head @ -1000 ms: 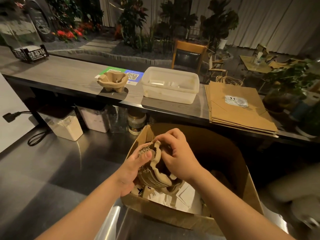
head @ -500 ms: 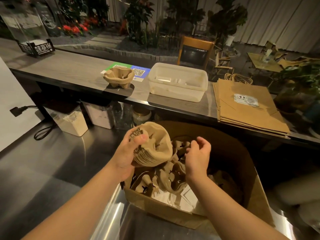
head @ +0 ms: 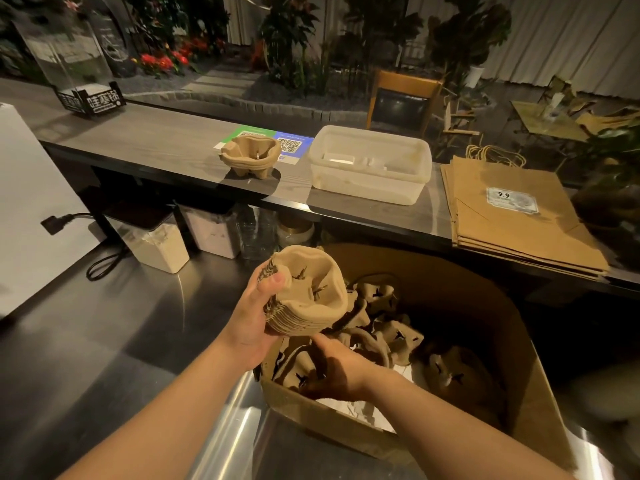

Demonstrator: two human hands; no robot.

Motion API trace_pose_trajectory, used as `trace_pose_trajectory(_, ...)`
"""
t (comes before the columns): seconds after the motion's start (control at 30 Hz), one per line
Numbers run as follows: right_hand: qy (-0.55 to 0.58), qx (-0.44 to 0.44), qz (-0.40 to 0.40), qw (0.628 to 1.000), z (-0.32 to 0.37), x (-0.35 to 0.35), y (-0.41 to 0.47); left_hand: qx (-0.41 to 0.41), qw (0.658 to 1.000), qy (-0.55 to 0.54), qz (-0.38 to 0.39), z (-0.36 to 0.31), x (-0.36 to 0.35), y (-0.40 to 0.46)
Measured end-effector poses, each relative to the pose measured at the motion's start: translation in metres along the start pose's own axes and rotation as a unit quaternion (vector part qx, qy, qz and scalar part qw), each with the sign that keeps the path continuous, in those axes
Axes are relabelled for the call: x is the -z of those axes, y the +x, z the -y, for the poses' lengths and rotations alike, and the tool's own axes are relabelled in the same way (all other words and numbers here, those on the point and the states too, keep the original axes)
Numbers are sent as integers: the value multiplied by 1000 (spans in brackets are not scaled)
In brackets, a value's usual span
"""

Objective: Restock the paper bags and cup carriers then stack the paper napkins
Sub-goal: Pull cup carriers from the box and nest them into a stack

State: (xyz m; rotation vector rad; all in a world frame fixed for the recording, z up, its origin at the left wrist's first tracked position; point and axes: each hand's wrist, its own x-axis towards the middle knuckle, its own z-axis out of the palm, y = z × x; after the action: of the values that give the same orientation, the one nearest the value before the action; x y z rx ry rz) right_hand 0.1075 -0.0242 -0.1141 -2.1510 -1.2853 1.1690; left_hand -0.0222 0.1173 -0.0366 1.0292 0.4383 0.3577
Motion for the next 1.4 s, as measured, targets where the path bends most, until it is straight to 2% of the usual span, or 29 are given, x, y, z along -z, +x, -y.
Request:
trace_pose_trajectory(0.13,-5,4,-12,1000,9,-2,5,-1,1000,3,-2,0,0,0)
trace_pose_trajectory(0.3,-5,-63,-5,998,8,-1,10,7,1000,7,-4,-1,-1,0)
trace_pose_trajectory(0.43,30,-72,12,997,6,0,6,6,1000,14,-6,-2,-1,0)
trace_pose_trajectory(0.57,7,-81,12,997,-2,-1,-3,5,1000,13,-10,-2,-1,1)
trace_pose_trajectory(0.67,48,-77,-8,996,-3,7,-11,0,1000,13,-12,-1,-2,1)
trace_pose_trajectory(0.83,199,-85,-72,974,-2,23,-32,-2,1000,16,-10,3,-5,-1)
trace_pose_trajectory(1.0,297,-105,-249,916,-7,36,-55,13,999,22,-31,9,-14,-5)
trace_pose_trajectory(1.2,378,-124,-427,812,-21,47,-78,35,998,29,-48,20,-25,-9)
trace_pose_trajectory(1.3,445,-81,-479,752,-18,53,-93,66,995,40,-63,25,-33,-10)
trace_pose_trajectory(1.4,466,-33,-506,725,-8,56,-102,104,990,64,-72,29,-39,-10)
